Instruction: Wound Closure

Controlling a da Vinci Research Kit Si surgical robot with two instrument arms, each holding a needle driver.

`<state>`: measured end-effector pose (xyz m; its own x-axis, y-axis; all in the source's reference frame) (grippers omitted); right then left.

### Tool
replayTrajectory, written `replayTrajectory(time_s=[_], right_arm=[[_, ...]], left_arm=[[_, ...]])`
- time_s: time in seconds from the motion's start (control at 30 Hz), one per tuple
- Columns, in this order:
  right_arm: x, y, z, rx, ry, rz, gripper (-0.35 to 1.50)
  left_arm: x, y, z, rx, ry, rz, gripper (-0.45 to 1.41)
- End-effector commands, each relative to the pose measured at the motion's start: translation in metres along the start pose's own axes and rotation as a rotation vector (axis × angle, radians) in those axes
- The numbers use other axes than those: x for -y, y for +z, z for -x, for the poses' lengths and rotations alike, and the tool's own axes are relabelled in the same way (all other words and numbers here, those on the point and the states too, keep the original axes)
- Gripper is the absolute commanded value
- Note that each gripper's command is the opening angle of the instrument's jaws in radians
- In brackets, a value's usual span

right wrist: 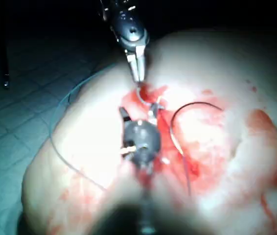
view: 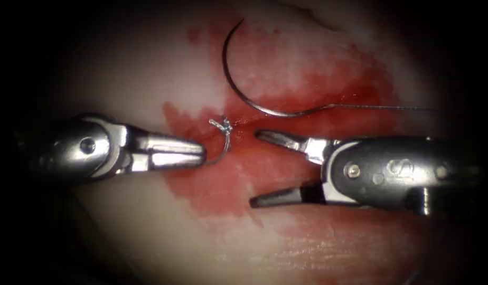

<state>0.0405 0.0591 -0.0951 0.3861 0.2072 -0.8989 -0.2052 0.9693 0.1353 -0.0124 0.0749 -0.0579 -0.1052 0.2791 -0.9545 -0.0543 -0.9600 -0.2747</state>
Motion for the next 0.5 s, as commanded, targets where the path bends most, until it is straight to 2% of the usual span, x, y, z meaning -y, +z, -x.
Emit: replayTrajectory(time_s=[0.03,0.27,0.5], right_arm=[[-0.0001,0.0013,0.0,-0.018,-0.005,0.001,1.48],[-0.0001,0.0031,-0.0001,-0.047,-0.05,0.018,1.48],[0.0005,0.0061,-0.0003,-0.057,-0.08,0.027,1.48]], left_arm=[[0.0005,0.0007,0.0002,-0.004,0.003,-0.001,-0.35],[0.0007,0.0005,-0.0001,-0.011,-0.002,-0.013,-0.35],[0.0006,0.0004,-0.0011,-0.027,-0.011,-0.025,-0.35]])
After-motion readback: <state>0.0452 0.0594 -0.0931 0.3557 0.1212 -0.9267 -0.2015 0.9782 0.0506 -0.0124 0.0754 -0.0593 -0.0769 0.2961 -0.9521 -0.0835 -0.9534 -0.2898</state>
